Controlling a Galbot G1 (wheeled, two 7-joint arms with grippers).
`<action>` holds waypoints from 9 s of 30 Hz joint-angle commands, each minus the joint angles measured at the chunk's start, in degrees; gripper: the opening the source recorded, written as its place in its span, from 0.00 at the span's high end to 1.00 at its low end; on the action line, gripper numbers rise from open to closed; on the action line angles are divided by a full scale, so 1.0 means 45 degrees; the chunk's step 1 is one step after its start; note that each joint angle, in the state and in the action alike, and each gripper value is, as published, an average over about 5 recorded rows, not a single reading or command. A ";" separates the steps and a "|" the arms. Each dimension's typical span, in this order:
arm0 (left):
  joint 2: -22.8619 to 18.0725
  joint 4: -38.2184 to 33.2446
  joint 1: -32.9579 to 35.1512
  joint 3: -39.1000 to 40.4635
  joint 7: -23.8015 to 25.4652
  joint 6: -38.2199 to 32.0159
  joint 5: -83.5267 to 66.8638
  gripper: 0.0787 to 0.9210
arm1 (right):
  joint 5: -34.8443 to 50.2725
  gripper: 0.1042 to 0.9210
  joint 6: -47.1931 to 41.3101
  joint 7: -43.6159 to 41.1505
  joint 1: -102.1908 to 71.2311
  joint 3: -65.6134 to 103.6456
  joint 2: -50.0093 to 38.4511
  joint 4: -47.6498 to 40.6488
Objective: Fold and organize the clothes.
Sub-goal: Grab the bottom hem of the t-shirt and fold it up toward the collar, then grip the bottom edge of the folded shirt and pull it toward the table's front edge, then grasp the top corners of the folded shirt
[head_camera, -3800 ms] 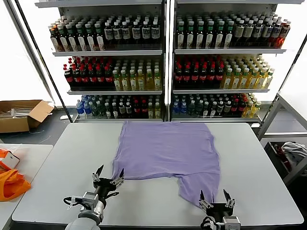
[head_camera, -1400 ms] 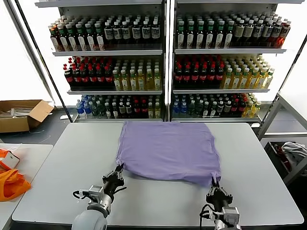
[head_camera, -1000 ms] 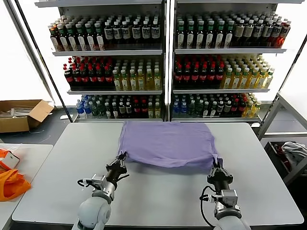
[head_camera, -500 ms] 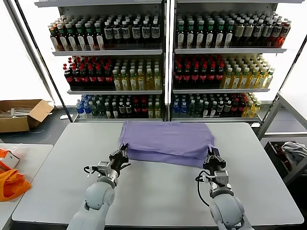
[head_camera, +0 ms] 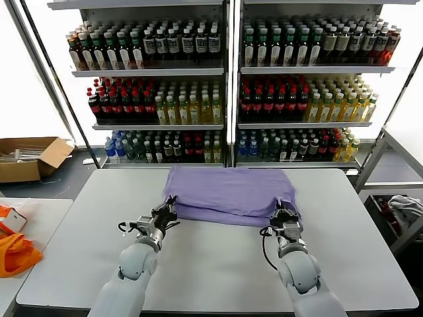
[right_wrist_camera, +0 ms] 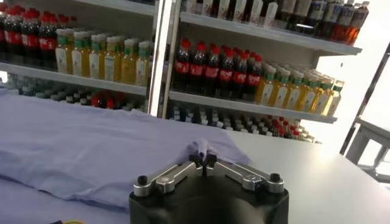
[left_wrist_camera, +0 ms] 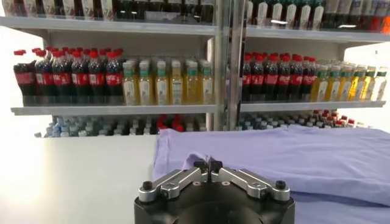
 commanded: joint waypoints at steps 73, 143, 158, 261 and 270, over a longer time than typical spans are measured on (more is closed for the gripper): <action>0.0217 -0.0803 0.1066 -0.0189 -0.0796 0.2596 0.0253 0.49 | 0.2060 0.54 -0.1679 0.1455 -0.2607 0.1403 -0.0462 0.1587; 0.0498 -0.9096 0.9075 -0.0584 -0.1095 0.1940 0.2180 0.72 | 0.0085 0.51 -0.1320 0.1734 -0.8398 0.1987 -0.0010 0.6828; 0.0630 -0.7367 0.6354 -0.0799 -0.0679 0.2277 0.1887 0.20 | 0.0099 0.12 -0.2036 0.1795 -0.3686 0.1682 -0.0014 0.3518; 0.1285 0.0478 -0.0597 0.0494 -0.0154 0.3914 -0.0972 0.82 | 0.1273 0.85 -0.1698 0.0408 0.7051 -0.0590 0.2075 -0.9391; 0.1259 0.0214 -0.0679 0.0381 -0.0521 0.2913 -0.0941 0.99 | 0.1426 1.00 -0.1509 0.0495 0.6832 -0.0493 0.2020 -0.8725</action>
